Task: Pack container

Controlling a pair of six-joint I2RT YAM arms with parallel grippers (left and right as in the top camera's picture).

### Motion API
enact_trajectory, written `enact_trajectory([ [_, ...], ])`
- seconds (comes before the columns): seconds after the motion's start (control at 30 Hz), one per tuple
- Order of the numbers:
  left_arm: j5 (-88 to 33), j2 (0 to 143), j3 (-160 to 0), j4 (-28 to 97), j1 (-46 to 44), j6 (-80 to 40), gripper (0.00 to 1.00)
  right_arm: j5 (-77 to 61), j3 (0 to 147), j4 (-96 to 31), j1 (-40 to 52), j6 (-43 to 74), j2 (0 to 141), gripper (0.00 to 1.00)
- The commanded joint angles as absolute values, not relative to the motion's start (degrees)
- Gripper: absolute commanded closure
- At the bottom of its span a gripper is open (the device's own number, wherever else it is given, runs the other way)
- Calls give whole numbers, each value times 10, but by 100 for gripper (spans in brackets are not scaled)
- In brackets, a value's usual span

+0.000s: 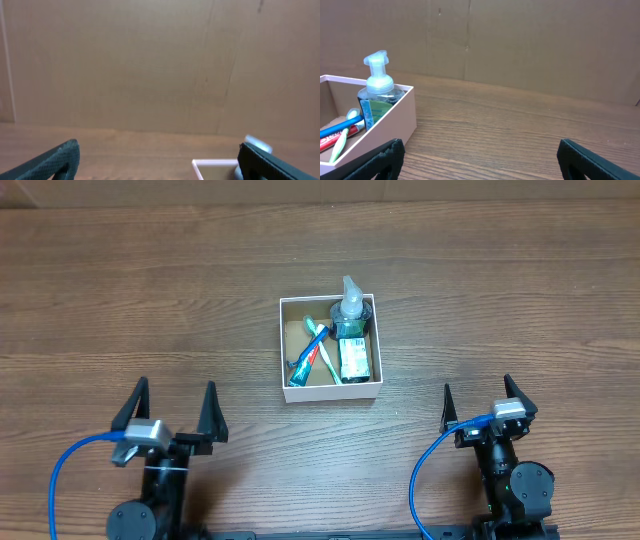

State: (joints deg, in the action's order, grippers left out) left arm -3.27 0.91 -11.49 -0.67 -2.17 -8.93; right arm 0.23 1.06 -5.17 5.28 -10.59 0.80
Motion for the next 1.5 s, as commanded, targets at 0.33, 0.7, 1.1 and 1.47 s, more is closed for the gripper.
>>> enact_trajectory([
  [0.33, -47, 2, -3, -103, -23, 42, 0, 3, 4, -48, 50, -109, 2, 0],
  [0.7, -44, 2, -3, -56, -23, 123, 0, 3, 4, -48, 50, -109, 2, 0],
  [1.1, 38, 2, -3, -60, -23, 46, 0, 3, 4, -48, 50, -109, 2, 0],
  [1.47, 76, 2, -3, -63, -23, -47, 0, 3, 4, -48, 50, -110, 2, 0],
])
